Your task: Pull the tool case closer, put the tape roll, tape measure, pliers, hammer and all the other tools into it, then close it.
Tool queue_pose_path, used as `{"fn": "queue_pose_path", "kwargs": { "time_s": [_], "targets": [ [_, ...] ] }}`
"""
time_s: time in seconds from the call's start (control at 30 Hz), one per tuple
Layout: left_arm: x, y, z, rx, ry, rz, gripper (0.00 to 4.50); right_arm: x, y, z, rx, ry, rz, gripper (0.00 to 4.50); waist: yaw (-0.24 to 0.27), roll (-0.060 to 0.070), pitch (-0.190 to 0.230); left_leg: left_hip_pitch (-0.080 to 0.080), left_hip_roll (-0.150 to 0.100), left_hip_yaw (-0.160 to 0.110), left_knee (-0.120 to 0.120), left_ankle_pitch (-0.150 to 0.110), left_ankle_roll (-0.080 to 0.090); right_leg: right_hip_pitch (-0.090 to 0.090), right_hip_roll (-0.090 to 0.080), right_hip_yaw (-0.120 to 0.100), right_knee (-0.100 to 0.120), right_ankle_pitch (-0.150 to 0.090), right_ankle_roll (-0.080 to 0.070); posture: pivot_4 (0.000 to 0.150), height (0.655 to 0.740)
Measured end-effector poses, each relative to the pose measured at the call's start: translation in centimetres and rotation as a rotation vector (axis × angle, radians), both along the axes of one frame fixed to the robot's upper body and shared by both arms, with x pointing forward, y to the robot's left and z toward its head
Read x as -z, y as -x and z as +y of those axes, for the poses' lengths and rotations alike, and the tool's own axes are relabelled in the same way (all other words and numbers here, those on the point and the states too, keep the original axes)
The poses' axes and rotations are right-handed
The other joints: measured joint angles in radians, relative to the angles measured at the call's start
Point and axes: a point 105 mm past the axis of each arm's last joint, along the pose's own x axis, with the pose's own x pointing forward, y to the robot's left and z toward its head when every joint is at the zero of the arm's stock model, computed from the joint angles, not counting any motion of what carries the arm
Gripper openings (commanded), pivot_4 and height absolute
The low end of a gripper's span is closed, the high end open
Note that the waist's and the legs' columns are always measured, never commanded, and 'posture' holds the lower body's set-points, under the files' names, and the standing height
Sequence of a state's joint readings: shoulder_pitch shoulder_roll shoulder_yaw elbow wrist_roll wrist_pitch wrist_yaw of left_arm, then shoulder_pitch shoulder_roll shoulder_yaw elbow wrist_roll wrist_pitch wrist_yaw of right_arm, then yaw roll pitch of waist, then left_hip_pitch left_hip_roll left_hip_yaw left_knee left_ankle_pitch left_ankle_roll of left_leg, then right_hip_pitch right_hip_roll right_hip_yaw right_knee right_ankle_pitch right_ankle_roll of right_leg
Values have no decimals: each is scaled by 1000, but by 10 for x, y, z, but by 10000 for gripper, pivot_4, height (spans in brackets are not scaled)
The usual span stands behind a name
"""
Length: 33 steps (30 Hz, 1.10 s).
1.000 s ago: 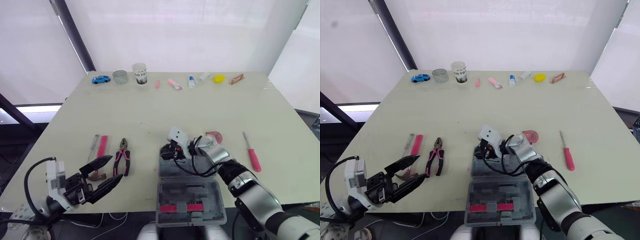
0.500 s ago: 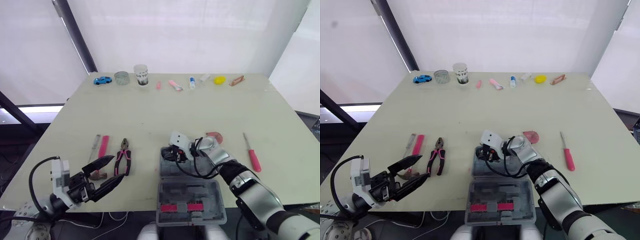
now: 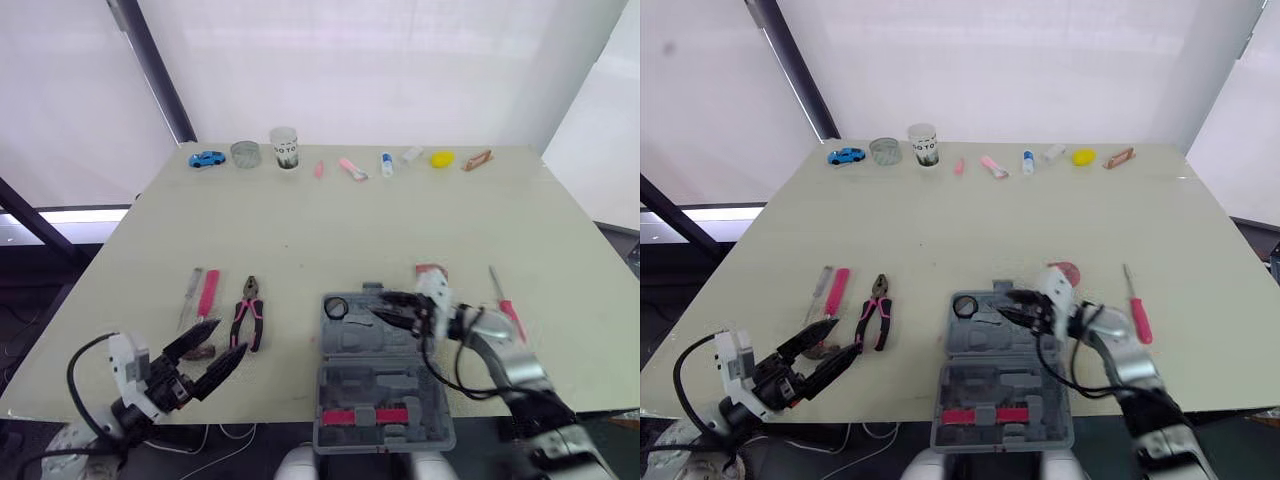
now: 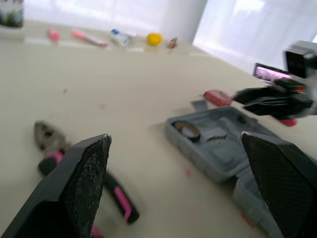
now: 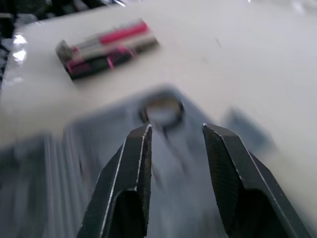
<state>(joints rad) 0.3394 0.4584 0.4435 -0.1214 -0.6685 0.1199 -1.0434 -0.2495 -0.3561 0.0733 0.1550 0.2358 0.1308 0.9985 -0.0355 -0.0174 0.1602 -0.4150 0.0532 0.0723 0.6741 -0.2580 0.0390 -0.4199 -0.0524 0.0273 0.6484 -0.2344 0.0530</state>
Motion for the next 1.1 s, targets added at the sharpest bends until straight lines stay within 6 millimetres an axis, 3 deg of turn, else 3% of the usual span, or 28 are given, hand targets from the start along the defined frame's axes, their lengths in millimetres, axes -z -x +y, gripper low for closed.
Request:
{"fn": "queue_pose_path", "kwargs": {
  "time_s": [0.03,0.13,0.23,0.33,0.6,0.77,0.87,0.93,1.0,1.1],
  "targets": [
    [4,3,2,-21,2,13,45000,2,4,-14,42,-4,12,16862,-1,0,0,0,0,0,0,0,0,0,0,0,0,0,0,1500,7400],
    [12,9,8,-82,5,29,45000,1,17,-44,142,-16,18,30029,-1,0,0,1,1,-1,0,0,0,0,1,0,0,0,0,1500,7400],
    [20,21,19,-159,11,68,45000,14,40,-81,253,4,74,44553,3,-1,0,0,1,0,-1,0,0,0,1,0,-2,0,-1,1500,7400],
    [26,30,31,-224,15,96,45000,25,61,-112,349,36,127,44553,4,-1,0,1,1,0,-1,0,0,0,0,1,-3,0,0,1500,7400],
    [40,55,50,-322,7,179,45000,32,89,-160,494,102,171,44553,-2,-3,-1,1,1,0,-2,0,0,0,0,1,-5,-1,0,1500,7400],
    [39,55,51,-323,5,174,45000,29,83,-158,492,97,160,44553,-2,-3,-2,1,1,0,-2,0,0,0,0,1,-5,-1,0,1500,7400],
    [15,39,32,-177,-25,87,45000,9,50,-130,460,68,77,44553,-3,-4,-2,1,2,0,-2,0,0,-1,0,0,-5,0,-1,1500,7400],
    [9,36,27,-147,-29,60,45000,4,45,-125,454,67,55,44553,0,-3,-3,1,2,0,-3,0,0,0,-1,0,-5,0,-1,1500,7400],
    [-5,30,13,-34,-46,31,45000,0,26,-118,492,94,31,44553,2,-5,-3,0,2,0,-3,0,0,-1,0,0,-5,0,-1,1500,7400],
    [-39,15,-18,178,-50,-61,45000,-4,2,-98,501,128,23,44553,12,-4,-3,0,1,0,-3,0,0,0,0,-1,-5,0,-2,1500,7400]
  ]
}}
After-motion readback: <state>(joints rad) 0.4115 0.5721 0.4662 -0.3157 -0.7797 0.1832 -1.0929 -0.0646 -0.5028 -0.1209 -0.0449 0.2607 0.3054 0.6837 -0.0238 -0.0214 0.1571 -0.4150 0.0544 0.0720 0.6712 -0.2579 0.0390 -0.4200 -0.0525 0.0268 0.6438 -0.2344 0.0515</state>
